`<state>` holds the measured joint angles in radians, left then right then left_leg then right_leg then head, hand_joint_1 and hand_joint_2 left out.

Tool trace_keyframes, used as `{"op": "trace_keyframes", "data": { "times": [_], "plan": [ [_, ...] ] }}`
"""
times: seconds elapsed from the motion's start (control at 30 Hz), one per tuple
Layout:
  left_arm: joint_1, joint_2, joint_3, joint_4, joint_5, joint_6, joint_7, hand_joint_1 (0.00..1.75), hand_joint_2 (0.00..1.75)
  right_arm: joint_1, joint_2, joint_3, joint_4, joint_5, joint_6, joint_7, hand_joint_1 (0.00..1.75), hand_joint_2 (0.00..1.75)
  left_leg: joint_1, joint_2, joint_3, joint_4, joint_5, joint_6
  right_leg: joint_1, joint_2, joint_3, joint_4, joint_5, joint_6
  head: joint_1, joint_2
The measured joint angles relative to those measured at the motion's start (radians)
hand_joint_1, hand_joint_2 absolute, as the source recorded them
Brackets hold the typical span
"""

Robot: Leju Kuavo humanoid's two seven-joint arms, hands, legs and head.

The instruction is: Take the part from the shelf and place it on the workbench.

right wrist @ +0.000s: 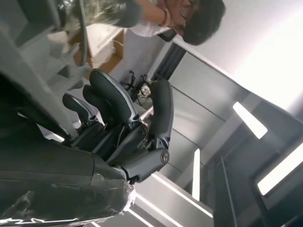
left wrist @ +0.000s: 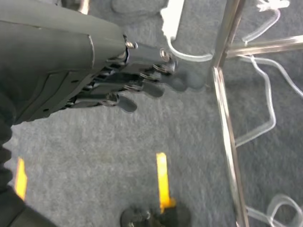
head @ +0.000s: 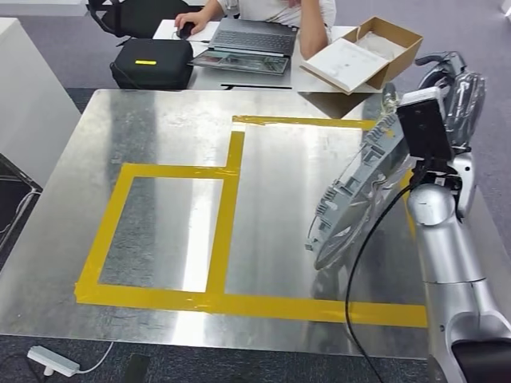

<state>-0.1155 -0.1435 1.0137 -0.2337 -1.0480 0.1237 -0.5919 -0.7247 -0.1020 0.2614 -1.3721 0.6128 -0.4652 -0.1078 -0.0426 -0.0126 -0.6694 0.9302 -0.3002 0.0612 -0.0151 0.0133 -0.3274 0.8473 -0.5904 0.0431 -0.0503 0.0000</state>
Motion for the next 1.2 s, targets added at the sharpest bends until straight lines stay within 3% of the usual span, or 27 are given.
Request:
{"op": "trace_keyframes", "data": {
  "times": [0.07, 0.13, 0.17, 0.2, 0.23, 0.27, 0.33, 0.37, 0.4, 0.47, 0.5, 0.57, 0.67, 0.7, 0.73, 0.77, 0.83, 0.87, 0.9, 1.07, 1.2],
  "plan": [
    [-0.014, -0.001, -0.003, 0.0, 0.0, 0.003, 0.0, 0.0, 1.75, -0.022, -0.003, -0.018, -0.015, -0.012, -0.012, -0.004, 1.75, 1.75, 0.004, -0.003, 0.01, -0.003, -0.021, 0.008, 0.002, -0.006, 0.0, 0.038, -0.054, 0.0, 0.003, 0.0],
    [-0.014, -0.002, -0.005, 0.0, 0.0, 0.003, -0.001, 0.0, 1.75, -0.016, -0.008, -0.031, -0.015, -0.022, -0.019, -0.006, 1.75, 1.75, 0.007, -0.006, 0.048, -0.018, -0.04, 0.011, 0.007, -0.012, -0.027, 0.152, -0.134, -0.004, 0.008, 0.0],
    [-0.01, -0.004, -0.005, 0.0, 0.0, 0.002, -0.001, 0.0, 1.75, -0.005, -0.01, -0.035, -0.011, -0.027, -0.02, -0.006, 1.75, 1.75, 0.007, -0.007, 0.068, -0.025, -0.049, 0.011, 0.008, -0.013, -0.053, 0.223, -0.161, -0.004, 0.008, 0.0],
    [-0.007, -0.006, -0.005, 0.001, 0.0, 0.002, -0.001, 0.0, 1.75, 0.006, -0.012, -0.039, -0.008, -0.032, -0.02, -0.006, 1.75, 1.75, 0.008, -0.007, 0.086, -0.029, -0.057, 0.01, 0.009, -0.012, -0.083, 0.277, -0.165, -0.003, 0.008, 0.0],
    [-0.004, -0.007, -0.005, 0.001, 0.0, 0.002, -0.001, 0.0, 1.75, 0.013, -0.014, -0.043, -0.005, -0.038, -0.02, -0.006, 1.75, 1.75, 0.008, -0.008, 0.098, -0.031, -0.065, 0.008, 0.008, -0.012, -0.11, 0.3, -0.138, 0.0, 0.008, 0.0],
    [-0.003, -0.007, -0.005, 0.001, 0.0, 0.002, -0.001, 0.0, 1.75, 0.015, -0.015, -0.05, -0.004, -0.044, -0.02, -0.008, 1.75, 1.75, 0.008, -0.008, 0.105, -0.032, -0.071, 0.005, 0.006, -0.013, -0.131, 0.284, -0.087, 0.004, 0.008, 0.0],
    [-0.002, -0.008, -0.005, 0.001, 0.0, 0.002, -0.001, 0.0, 1.75, 0.014, -0.021, -0.063, -0.003, -0.053, -0.02, -0.012, 1.75, 1.75, 0.009, -0.009, 0.112, -0.031, -0.078, -0.001, 0.001, -0.016, -0.151, 0.186, 0.04, 0.016, 0.007, 0.0],
    [0.0, -0.007, -0.005, 0.001, 0.0, 0.002, -0.001, 0.0, 1.75, 0.017, -0.024, -0.069, -0.003, -0.056, -0.02, -0.014, 1.75, 1.75, 0.009, -0.01, 0.112, -0.028, -0.08, -0.004, 0.001, -0.018, -0.153, 0.146, 0.085, 0.019, 0.007, 0.0],
    [0.003, -0.007, -0.005, 0.001, 0.0, 0.002, -0.001, 0.0, 1.75, 0.023, -0.027, -0.073, -0.001, -0.057, -0.02, -0.015, 1.75, 1.75, 0.009, -0.01, 0.11, -0.023, -0.08, -0.006, 0.002, -0.019, -0.154, 0.124, 0.11, 0.02, 0.007, 0.0],
    [0.007, -0.006, -0.005, 0.002, 0.0, 0.002, 0.0, 0.0, 1.75, 0.035, -0.031, -0.079, -0.001, -0.059, -0.02, -0.015, 1.75, 1.75, 0.008, -0.01, 0.103, -0.015, -0.081, -0.01, 0.007, -0.019, -0.154, 0.125, 0.118, 0.015, 0.006, 0.0],
    [0.006, -0.004, -0.005, 0.002, 0.0, 0.002, 0.0, 0.0, 1.75, 0.035, -0.031, -0.081, -0.004, -0.058, -0.02, -0.016, 1.75, 1.75, 0.006, -0.01, 0.099, -0.013, -0.085, -0.013, 0.003, -0.018, -0.151, 0.121, 0.116, 0.013, 0.006, 0.0],
    [-0.004, -0.003, -0.005, 0.002, 0.0, 0.002, 0.0, 0.0, 1.75, 0.024, -0.031, -0.084, -0.01, -0.057, -0.02, -0.018, 1.75, 1.75, 0.005, -0.005, 0.083, 0.02, -0.118, -0.028, -0.007, -0.011, -0.131, 0.089, 0.095, 0.0, 0.002, 0.0],
    [-0.017, -0.005, -0.006, 0.002, 0.0, 0.002, -0.001, 0.0, 1.75, 0.015, -0.035, -0.089, -0.013, -0.061, -0.017, -0.018, 1.75, 1.75, 0.023, 0.01, 0.014, 0.206, -0.212, -0.058, -0.01, -0.005, -0.106, 0.06, 0.062, -0.027, -0.006, 0.0],
    [-0.018, -0.005, -0.006, 0.002, 0.0, 0.002, -0.001, 0.0, 1.75, 0.016, -0.036, -0.091, -0.012, -0.064, -0.015, -0.018, 1.75, 1.75, 0.03, 0.012, -0.008, 0.264, -0.223, -0.062, -0.009, -0.004, -0.102, 0.063, 0.06, -0.029, -0.006, 0.0],
    [-0.019, -0.006, -0.006, 0.002, 0.0, 0.002, -0.001, 0.0, 1.75, 0.015, -0.036, -0.092, -0.013, -0.068, -0.011, -0.018, 1.75, 1.75, 0.035, 0.013, -0.023, 0.29, -0.21, -0.065, -0.007, -0.003, -0.098, 0.064, 0.056, -0.03, -0.007, 0.0],
    [-0.019, -0.006, -0.006, 0.002, 0.001, 0.002, -0.001, 0.0, 1.75, 0.013, -0.036, -0.093, -0.014, -0.072, -0.008, -0.019, 1.75, 1.75, 0.038, 0.013, -0.025, 0.274, -0.169, -0.064, -0.006, -0.001, -0.094, 0.066, 0.052, -0.03, -0.007, 0.0],
    [-0.02, -0.006, -0.006, 0.002, 0.001, 0.001, -0.001, 0.0, 1.75, 0.004, -0.036, -0.096, -0.018, -0.083, -0.004, -0.024, 1.75, 1.75, 0.037, 0.01, -0.005, 0.169, -0.066, -0.055, -0.003, 0.002, -0.086, 0.068, 0.043, -0.029, -0.006, 0.0],
    [-0.019, -0.005, -0.006, 0.002, 0.001, 0.001, -0.001, 0.0, 1.75, 0.0, -0.037, -0.098, -0.02, -0.088, -0.003, -0.029, 1.75, 1.75, 0.035, 0.008, 0.006, 0.126, -0.03, -0.048, -0.002, 0.002, -0.086, 0.068, 0.041, -0.026, -0.005, 0.0],
    [-0.017, -0.005, -0.006, 0.002, 0.002, 0.0, -0.001, 0.0, 1.75, -0.003, -0.038, -0.101, -0.02, -0.091, -0.003, -0.033, 1.75, 1.75, 0.032, 0.005, 0.011, 0.103, -0.012, -0.043, -0.002, 0.001, -0.089, 0.068, 0.04, -0.023, -0.005, 0.0],
    [-0.015, -0.003, -0.008, 0.002, 0.003, 0.0, 0.0, 0.0, 1.75, 0.016, -0.042, -0.111, -0.022, -0.094, -0.004, -0.037, 1.75, 1.75, 0.027, 0.0, -0.007, 0.103, -0.005, -0.038, -0.008, -0.009, -0.116, 0.071, 0.044, -0.011, -0.005, 0.0],
    [-0.014, -0.004, -0.01, 0.002, 0.004, 0.0, 0.0, 0.0, 1.75, 0.05, -0.045, -0.117, -0.018, -0.095, -0.006, -0.037, 1.75, 1.75, 0.028, -0.001, -0.001, 0.11, -0.007, -0.035, -0.004, -0.014, -0.101, 0.07, 0.042, -0.005, -0.004, 0.0]
  ]
}}
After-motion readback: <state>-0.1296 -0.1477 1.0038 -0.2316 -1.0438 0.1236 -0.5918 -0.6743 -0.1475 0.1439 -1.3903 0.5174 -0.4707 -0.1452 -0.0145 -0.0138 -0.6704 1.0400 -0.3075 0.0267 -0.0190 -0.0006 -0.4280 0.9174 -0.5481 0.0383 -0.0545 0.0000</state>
